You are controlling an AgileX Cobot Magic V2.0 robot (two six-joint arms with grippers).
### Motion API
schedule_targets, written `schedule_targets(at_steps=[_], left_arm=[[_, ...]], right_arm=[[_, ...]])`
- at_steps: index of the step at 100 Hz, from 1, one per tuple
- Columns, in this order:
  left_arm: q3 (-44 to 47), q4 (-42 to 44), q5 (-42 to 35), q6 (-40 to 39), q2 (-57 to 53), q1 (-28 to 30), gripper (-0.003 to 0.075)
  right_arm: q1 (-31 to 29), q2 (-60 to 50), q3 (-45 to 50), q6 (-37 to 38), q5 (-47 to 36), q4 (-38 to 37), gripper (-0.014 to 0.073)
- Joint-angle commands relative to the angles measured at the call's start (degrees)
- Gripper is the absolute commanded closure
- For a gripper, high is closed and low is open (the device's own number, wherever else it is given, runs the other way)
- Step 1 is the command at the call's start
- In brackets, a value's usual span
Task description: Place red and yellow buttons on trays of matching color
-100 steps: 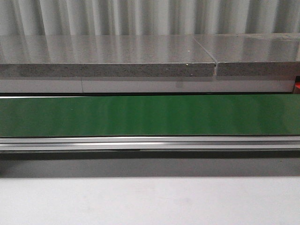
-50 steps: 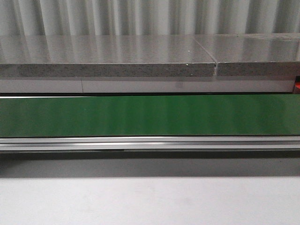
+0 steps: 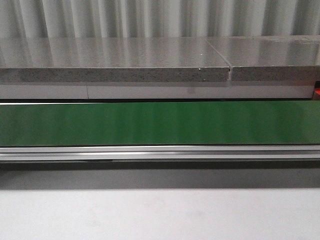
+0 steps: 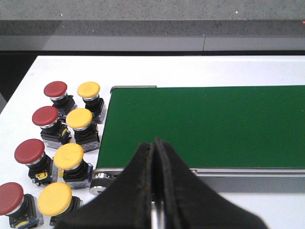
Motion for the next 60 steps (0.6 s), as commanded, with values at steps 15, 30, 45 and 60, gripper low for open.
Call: schedule_targets(at_steps=[15, 30, 45, 60], left_arm=[[-3.9, 0.0, -4.0, -0.4, 7.9, -0.5, 0.0468], [-6.1, 0.0, -4.0, -0.7, 12.6, -0.5, 0.0278], [-8.5, 0.0, -2.2, -3.1, 18.2, -0.5, 0.0252], [-11.3, -1.1, 2.2, -3.8, 24.6, 1.3, 0.0252]], right_arm=[[0.1, -0.2, -1.1, 0.0, -4.7, -0.5, 0.0661], [0.1, -0.2, -1.1, 0.0, -4.7, -0.5, 0.0661], [0.1, -0.2, -1.1, 0.0, -4.7, -0.5, 0.0661], [0.1, -0.2, -1.1, 0.0, -4.7, -0.5, 0.0661]])
